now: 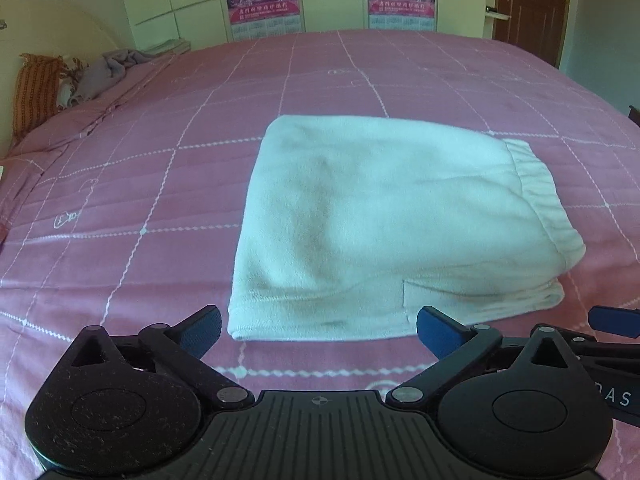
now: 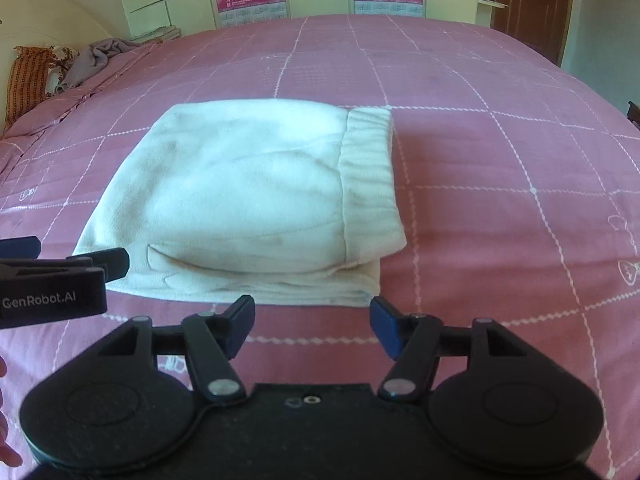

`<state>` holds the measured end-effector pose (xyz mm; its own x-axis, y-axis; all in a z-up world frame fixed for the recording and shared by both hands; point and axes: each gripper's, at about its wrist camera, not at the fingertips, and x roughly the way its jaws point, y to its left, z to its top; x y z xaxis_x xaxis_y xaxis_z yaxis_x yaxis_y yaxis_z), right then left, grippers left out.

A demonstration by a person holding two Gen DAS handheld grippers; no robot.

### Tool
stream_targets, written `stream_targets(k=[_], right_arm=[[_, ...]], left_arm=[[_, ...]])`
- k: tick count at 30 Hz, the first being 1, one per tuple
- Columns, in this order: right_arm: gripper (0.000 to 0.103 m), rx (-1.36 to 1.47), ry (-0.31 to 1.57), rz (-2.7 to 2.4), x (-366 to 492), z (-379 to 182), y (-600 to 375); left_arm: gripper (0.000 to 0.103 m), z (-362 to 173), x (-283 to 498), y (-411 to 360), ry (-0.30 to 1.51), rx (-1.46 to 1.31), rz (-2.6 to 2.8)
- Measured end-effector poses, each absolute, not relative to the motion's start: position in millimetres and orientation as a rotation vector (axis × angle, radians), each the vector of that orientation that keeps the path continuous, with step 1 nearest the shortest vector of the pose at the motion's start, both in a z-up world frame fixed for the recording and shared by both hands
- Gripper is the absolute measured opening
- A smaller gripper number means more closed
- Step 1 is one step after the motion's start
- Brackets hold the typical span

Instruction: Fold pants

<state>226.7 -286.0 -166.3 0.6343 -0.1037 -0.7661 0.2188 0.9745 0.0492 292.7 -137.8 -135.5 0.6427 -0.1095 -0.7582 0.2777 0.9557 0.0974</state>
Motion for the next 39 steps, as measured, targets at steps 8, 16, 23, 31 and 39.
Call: stream_targets(k=[8,16,23,31,39], right_arm=[[0.076,0.197,0.869,-0.154,179.5,-149.3,-282.9],[0.078,0.23,0.861,-0.091,125.0,-135.3,-265.6],[0.081,0.179,0.696,-0.055,63.8,-89.5,-245.3],[0.089,0.089,0.492,-0.063,3.2,-48.2,-228.8],[0.102,0.095,0.361,-0.114,-27.4,-20.6,-234.1]], left_arm=[[0.103,-106.6,242.9,-126.5,0.798,0.269,-0.217],[0.103,-77.1,189.5,-99.1,0.749,0.299,-0.062],[0.103,-32.4,135.1,-75.4,0.648,0.232,-0.027],[0.103,-4.5,78.8,-63.0,0.569,0.195,-0.081],[0.103,8.5,46.3,-57.3,0.536,0.165,-0.081]])
